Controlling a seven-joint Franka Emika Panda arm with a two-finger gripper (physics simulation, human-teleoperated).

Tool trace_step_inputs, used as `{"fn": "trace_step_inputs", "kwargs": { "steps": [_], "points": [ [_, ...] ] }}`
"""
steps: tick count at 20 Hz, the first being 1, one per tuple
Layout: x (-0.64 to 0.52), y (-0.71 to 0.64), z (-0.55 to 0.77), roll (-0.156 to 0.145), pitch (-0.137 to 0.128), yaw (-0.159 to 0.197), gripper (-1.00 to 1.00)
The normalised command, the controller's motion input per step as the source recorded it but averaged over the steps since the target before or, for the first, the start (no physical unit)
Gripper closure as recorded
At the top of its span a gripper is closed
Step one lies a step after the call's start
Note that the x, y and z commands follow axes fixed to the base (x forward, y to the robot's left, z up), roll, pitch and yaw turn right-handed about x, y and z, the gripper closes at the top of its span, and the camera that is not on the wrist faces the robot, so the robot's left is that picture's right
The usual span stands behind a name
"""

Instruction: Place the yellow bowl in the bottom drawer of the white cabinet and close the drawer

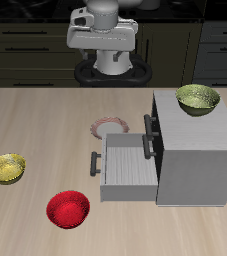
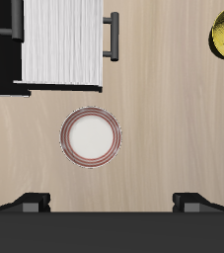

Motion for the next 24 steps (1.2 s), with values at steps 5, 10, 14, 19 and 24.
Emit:
{"fn": "trace_step_inputs", "kwargs": {
  "steps": [5, 10, 14, 19, 24],
  "points": [
    [0.12, -0.23, 0.1, -0.018, -0.016, 0.004, -1.0],
    [0.22, -0.33, 0.14, -0.024, -0.001, -0.017, -1.0],
    [0.32, -0.4, 0.19, -0.037, 0.01, -0.037, -1.0],
    [0.22, -0.16, 0.13, 0.01, -0.026, 0.041, -1.0],
    [0.21, -0.22, 0.16, -0.001, 0.01, -0.011, -1.0]
  ]
}}
